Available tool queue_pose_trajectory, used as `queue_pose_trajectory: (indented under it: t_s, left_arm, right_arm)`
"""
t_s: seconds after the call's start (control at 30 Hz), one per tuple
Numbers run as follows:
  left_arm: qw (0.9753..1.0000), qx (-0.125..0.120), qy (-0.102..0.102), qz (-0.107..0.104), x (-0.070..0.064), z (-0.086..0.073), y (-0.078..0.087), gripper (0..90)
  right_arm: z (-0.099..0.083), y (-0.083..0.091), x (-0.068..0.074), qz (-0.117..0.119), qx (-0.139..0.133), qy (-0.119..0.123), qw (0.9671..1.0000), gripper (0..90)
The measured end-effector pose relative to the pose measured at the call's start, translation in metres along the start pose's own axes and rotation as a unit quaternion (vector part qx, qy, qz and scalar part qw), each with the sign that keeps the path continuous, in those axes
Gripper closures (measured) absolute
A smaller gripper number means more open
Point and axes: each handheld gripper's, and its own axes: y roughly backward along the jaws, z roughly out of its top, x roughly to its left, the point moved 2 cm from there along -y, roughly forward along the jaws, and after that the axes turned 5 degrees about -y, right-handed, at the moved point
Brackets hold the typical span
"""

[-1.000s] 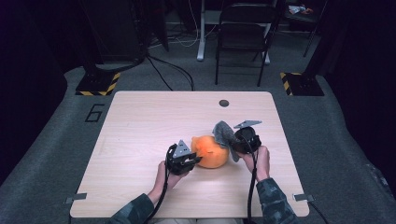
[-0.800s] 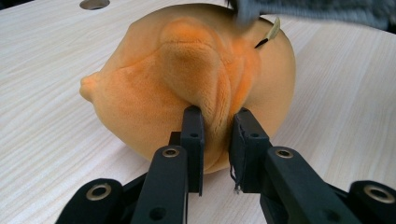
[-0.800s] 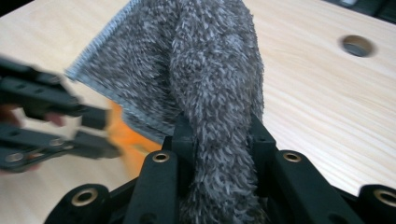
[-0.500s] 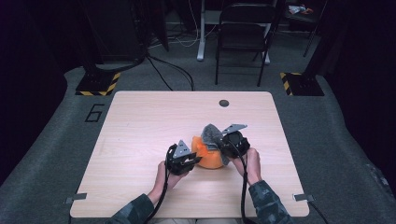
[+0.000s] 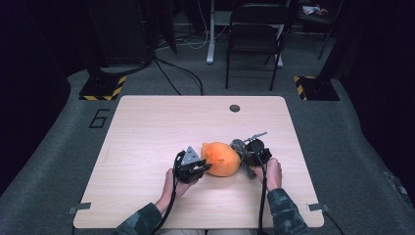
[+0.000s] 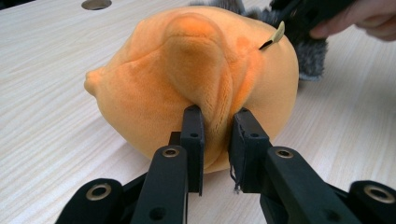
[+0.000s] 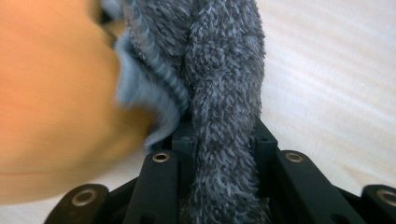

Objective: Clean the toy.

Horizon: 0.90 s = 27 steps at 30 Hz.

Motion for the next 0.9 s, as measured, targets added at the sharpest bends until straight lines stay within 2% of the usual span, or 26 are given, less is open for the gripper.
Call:
queue_pose_trajectory:
  t_s: [0.03, 0.07, 0.1, 0.13, 0.2, 0.27, 0.3, 0.37, 0.4, 0.43, 0.5, 0.57, 0.6, 0.7, 0.8, 0.9]
  left_arm:
    - [1.0, 0.0, 0.001, 0.0, 0.001, 0.0, 0.001, 76.7]
    - [1.0, -0.001, 0.006, 0.001, 0.001, -0.001, 0.001, 76.7]
    - [1.0, -0.001, 0.006, 0.001, 0.002, -0.001, 0.001, 76.7]
    - [1.0, -0.003, 0.007, 0.003, 0.003, -0.001, 0.001, 76.6]
    - [0.9999, -0.003, 0.009, 0.003, 0.004, -0.001, 0.002, 76.5]
    - [0.9999, -0.006, 0.01, 0.002, 0.004, -0.001, 0.001, 76.5]
    - [0.9999, -0.006, 0.01, 0.002, 0.004, -0.001, 0.001, 76.5]
    - [0.9999, -0.008, 0.01, 0.004, 0.004, -0.001, 0.001, 76.4]
    - [0.9998, -0.007, 0.016, 0.002, 0.003, -0.002, 0.001, 76.2]
    - [0.9999, -0.008, 0.011, 0.003, 0.003, -0.002, 0.001, 75.8]
    - [1.0, -0.006, -0.004, 0.005, 0.003, -0.003, 0.001, 71.0]
    - [0.9984, 0.001, -0.045, 0.035, 0.001, -0.005, 0.002, 58.5]
    - [0.9978, 0.001, -0.051, 0.042, 0.0, -0.005, 0.002, 54.4]
    - [0.9977, -0.005, -0.046, 0.05, 0.001, -0.008, -0.002, 46.8]
    - [0.997, -0.003, -0.055, 0.055, -0.001, -0.01, -0.008, 45.9]
    - [0.9963, -0.006, -0.061, 0.061, -0.004, -0.009, -0.01, 56.8]
  right_arm:
    - [0.0, -0.002, -0.003, -0.002, -0.001, 0.003, 1.0, 70.7]
    - [0.001, 0.001, -0.003, -0.002, -0.004, -0.008, 1.0, 70.8]
    - [0.003, 0.003, -0.004, -0.008, -0.015, 0.002, 0.9999, 70.8]
    - [0.006, 0.01, -0.003, -0.009, -0.022, 0.001, 0.9997, 70.8]
    - [0.014, 0.035, 0.001, -0.001, -0.074, -0.001, 0.9972, 71.0]
    - [0.019, 0.057, 0.009, 0.017, -0.112, 0.001, 0.9936, 71.1]
    - [0.021, 0.066, 0.015, 0.032, -0.126, 0.009, 0.9914, 71.0]
    - [0.023, 0.075, 0.031, 0.061, -0.129, 0.021, 0.9895, 71.0]
    - [0.024, 0.073, 0.038, 0.069, -0.122, 0.034, 0.9895, 71.1]
    - [0.024, 0.067, 0.045, 0.07, -0.112, 0.046, 0.9902, 71.1]
    - [0.022, 0.054, 0.054, 0.048, -0.097, 0.064, 0.9921, 71.2]
    - [0.022, 0.044, 0.053, 0.047, -0.1, 0.056, 0.9922, 71.2]
    - [0.023, 0.042, 0.052, 0.046, -0.103, 0.053, 0.9922, 71.2]
    - [0.024, 0.039, 0.05, 0.043, -0.112, 0.054, 0.9913, 71.1]
    - [0.023, 0.035, 0.048, 0.043, -0.115, 0.043, 0.9915, 71.0]
    - [0.023, 0.033, 0.048, 0.041, -0.122, 0.046, 0.9906, 71.0]
